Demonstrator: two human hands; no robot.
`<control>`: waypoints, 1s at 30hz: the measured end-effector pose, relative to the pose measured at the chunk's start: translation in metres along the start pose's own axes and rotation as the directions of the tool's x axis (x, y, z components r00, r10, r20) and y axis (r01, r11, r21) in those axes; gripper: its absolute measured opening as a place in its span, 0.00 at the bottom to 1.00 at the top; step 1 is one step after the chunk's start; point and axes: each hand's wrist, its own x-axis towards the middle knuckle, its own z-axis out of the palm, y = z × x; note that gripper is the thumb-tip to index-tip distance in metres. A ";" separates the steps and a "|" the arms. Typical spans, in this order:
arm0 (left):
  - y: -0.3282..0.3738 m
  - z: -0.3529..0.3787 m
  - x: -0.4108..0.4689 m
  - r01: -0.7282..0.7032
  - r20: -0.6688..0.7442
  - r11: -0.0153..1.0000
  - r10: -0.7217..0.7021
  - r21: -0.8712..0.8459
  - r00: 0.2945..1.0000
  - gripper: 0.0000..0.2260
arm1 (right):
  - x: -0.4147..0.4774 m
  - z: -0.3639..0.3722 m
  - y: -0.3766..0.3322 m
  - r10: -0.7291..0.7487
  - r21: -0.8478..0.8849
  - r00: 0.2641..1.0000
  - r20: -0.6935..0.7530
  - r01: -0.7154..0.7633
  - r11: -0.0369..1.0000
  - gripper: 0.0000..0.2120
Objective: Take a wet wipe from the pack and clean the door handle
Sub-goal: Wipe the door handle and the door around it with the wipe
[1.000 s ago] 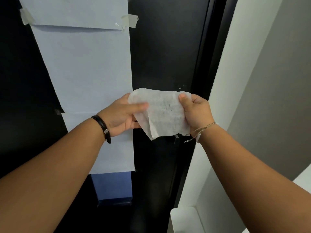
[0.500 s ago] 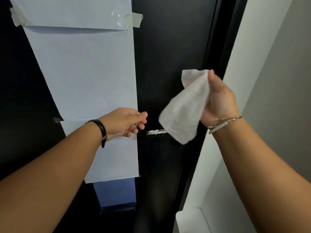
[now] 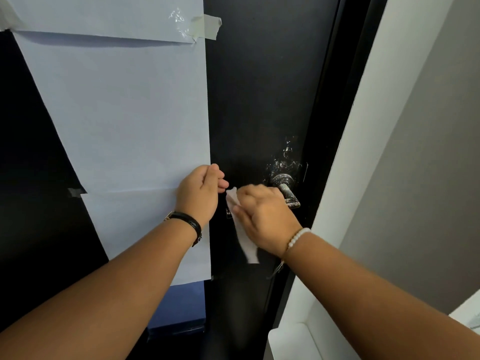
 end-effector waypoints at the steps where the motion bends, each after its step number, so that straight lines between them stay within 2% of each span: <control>1: 0.000 -0.001 0.001 -0.003 0.011 1.000 0.003 0.000 1.000 0.14 | -0.004 0.006 0.000 -0.013 -0.080 1.000 0.013 0.014 0.997 0.16; 5: -0.002 -0.003 0.003 0.002 0.042 1.000 -0.002 0.015 0.999 0.14 | -0.014 0.019 -0.003 -0.005 -0.315 0.999 -0.042 -0.009 0.949 0.12; 8: -0.003 -0.003 0.003 -0.006 0.052 1.000 0.005 0.026 0.999 0.14 | -0.009 0.018 -0.006 -0.022 -0.367 0.999 -0.046 0.003 0.930 0.13; 12: -0.004 -0.002 0.004 -0.024 0.063 0.998 0.020 0.064 0.998 0.14 | -0.001 0.015 -0.005 -0.070 -0.415 0.997 0.017 0.070 0.907 0.16; 17: -0.002 -0.002 0.004 -0.050 0.068 0.991 0.041 0.127 0.997 0.13 | -0.010 0.017 0.011 -0.148 -0.476 0.989 -0.026 0.118 0.871 0.12; 21: -0.001 -0.004 0.004 -0.063 0.099 0.985 0.047 0.162 0.994 0.13 | -0.014 0.008 0.010 -0.006 -0.488 0.999 -0.054 -0.022 0.873 0.14; 25: -0.003 -0.004 0.005 -0.060 0.101 0.985 0.043 0.164 0.994 0.12 | -0.003 0.005 -0.007 0.178 -0.410 0.983 -0.046 -0.181 0.894 0.20; 28: -0.004 -0.003 0.005 -0.061 0.098 0.984 0.045 0.169 0.994 0.12 | 0.003 0.007 -0.011 0.199 -0.414 0.979 -0.041 -0.198 0.889 0.22; 30: -0.004 -0.001 0.005 -0.058 0.097 0.985 0.042 0.161 0.994 0.11 | -0.003 0.011 -0.011 0.152 -0.466 0.988 -0.035 -0.151 0.872 0.20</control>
